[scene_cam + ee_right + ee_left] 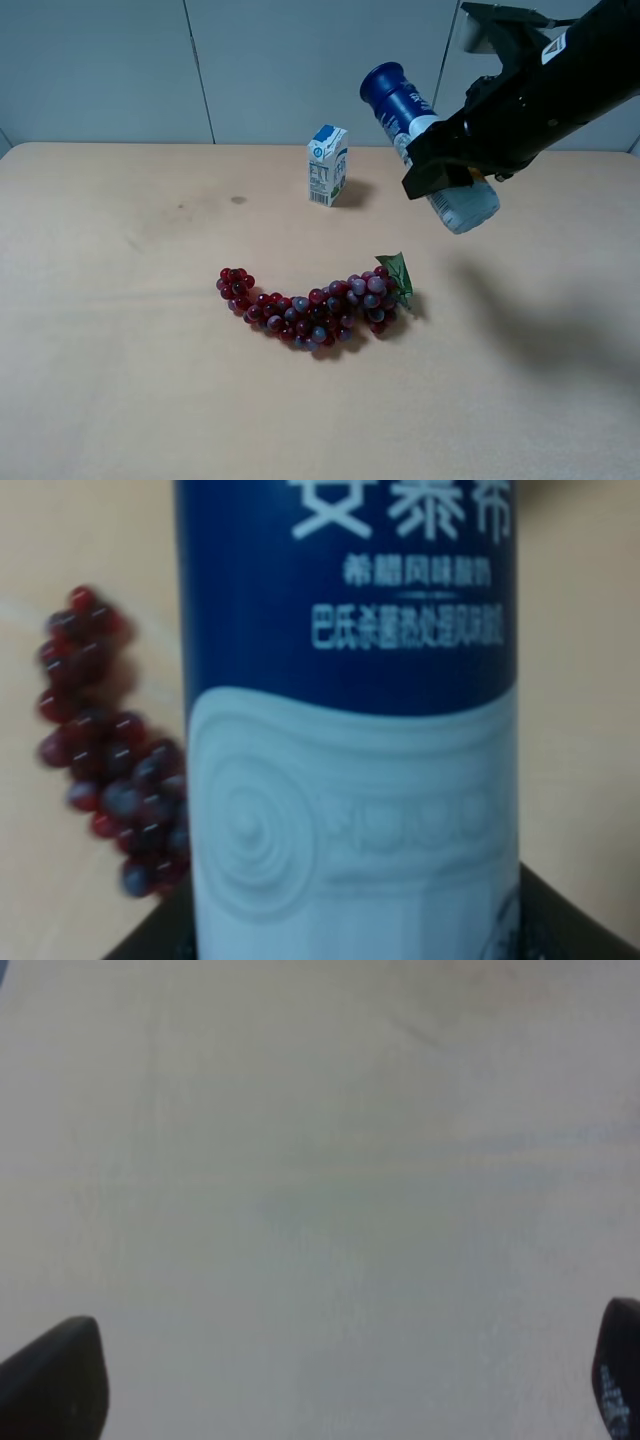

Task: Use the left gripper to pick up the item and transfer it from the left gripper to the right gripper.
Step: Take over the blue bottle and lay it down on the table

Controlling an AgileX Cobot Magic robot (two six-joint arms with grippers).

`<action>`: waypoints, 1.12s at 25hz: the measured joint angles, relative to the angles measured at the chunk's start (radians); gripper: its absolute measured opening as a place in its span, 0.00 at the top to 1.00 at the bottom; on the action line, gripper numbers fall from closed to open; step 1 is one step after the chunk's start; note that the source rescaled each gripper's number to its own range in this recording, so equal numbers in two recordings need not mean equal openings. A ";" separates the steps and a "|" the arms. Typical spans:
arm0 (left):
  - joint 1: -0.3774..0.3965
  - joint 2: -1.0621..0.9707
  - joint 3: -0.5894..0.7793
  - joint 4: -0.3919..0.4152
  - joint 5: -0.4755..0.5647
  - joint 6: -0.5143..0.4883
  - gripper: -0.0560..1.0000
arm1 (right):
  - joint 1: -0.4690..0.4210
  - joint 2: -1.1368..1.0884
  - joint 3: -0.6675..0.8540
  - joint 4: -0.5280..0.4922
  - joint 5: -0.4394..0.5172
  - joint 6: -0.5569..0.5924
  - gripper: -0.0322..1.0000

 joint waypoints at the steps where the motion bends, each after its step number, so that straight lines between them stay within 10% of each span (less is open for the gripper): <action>1: 0.001 -0.011 0.000 0.000 0.000 0.000 0.06 | -0.019 0.000 -0.001 -0.006 0.000 0.001 0.97; 13: 0.012 -0.092 0.000 0.000 0.000 0.000 0.08 | -0.265 0.031 -0.001 -0.091 0.007 0.001 0.97; 28: 0.075 -0.092 -0.001 0.020 0.000 0.000 0.08 | -0.271 0.298 -0.001 -0.162 -0.098 -0.064 0.97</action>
